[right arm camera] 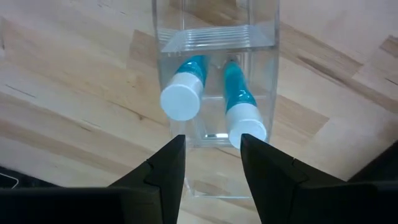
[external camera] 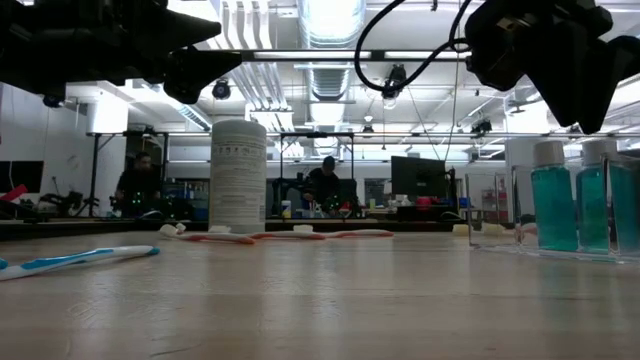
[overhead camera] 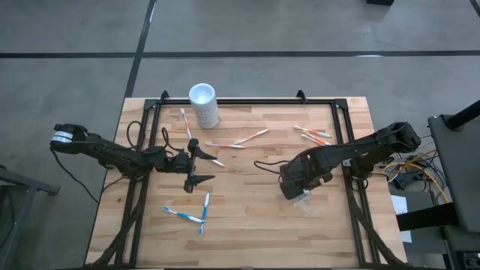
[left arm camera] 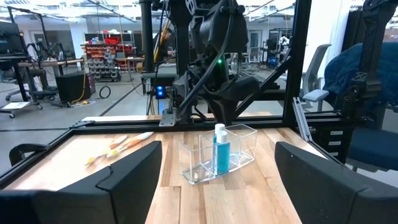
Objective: Pick & Place toothbrushing station
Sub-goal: Put the orange toothbrush into the top section of the transparent organizer
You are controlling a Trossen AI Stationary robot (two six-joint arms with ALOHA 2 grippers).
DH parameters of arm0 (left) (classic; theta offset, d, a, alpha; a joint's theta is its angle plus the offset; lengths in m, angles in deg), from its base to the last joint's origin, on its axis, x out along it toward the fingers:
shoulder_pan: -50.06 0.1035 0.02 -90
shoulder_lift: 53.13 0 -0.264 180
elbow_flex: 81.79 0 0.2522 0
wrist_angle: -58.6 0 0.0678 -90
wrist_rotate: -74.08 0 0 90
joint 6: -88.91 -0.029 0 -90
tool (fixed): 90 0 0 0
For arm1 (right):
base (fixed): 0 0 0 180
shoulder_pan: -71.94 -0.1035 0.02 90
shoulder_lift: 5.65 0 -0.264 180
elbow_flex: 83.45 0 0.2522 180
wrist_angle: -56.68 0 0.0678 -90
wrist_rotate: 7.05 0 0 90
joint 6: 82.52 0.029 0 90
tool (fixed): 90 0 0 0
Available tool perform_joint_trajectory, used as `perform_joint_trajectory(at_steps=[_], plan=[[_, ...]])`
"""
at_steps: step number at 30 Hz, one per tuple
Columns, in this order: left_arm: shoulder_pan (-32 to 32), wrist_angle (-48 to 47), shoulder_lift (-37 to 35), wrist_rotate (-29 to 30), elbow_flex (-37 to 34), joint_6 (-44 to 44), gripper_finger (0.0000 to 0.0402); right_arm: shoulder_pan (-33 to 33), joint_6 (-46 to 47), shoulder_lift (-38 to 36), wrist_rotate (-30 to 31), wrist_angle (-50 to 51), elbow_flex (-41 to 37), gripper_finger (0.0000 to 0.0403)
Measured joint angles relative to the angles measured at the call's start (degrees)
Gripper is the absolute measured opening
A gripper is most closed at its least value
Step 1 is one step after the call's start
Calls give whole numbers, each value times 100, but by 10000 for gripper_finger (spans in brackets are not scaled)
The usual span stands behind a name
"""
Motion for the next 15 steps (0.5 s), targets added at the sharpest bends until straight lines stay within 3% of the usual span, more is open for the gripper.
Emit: perform_joint_trajectory(at_steps=[15], plan=[[1,2,0,-2,0,-1,319,0,-41,-17,126,5,286,134]])
